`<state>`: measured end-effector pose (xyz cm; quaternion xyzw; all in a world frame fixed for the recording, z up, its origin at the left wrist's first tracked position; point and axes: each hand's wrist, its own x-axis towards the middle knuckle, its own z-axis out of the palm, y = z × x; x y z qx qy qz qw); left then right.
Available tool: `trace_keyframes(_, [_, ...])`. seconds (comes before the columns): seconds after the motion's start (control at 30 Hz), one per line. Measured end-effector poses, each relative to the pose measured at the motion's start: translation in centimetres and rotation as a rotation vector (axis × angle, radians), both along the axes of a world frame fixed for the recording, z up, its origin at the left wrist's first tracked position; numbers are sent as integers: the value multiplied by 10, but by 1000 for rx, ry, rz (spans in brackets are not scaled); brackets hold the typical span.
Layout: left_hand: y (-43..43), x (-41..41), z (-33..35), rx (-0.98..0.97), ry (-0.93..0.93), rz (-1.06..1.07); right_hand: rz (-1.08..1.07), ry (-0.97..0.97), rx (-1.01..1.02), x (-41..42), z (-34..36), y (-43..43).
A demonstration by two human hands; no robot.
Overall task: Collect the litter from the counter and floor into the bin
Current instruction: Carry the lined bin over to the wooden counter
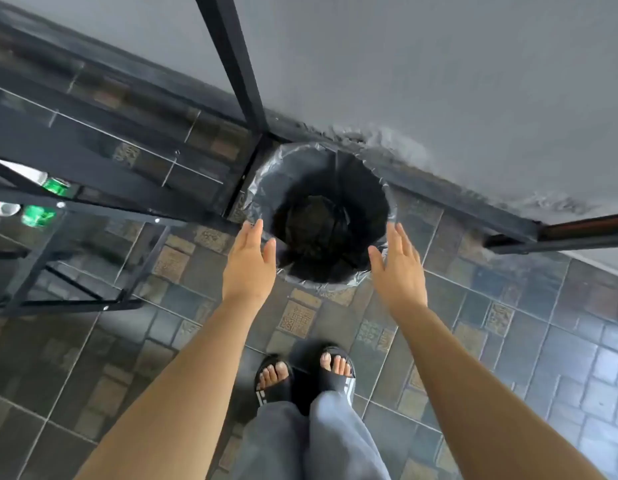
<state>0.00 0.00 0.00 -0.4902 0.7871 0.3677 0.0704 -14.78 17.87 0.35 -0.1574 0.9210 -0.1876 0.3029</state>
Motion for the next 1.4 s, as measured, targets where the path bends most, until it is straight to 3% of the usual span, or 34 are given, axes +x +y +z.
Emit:
trace_keyframes(0.23, [-17,-23,-56,7,-24,125,-5,77,5,-35,-63,-20])
trace_keyframes(0.47, [-43,-39,-94,26,137,248,-149,-23,-108,-52,-90,-37])
trace_keyframes(0.73, [-38,-34,-91,103,276,369,-349,6,-210,-38,-84,-36])
trace_keyframes(0.97, [-22,-17,-3,150,301,425,-366,6,-195,-21,7,-18])
trace_keyframes(1.4, [12,31,290,171,329,375,-399,39,-275,37,304,22])
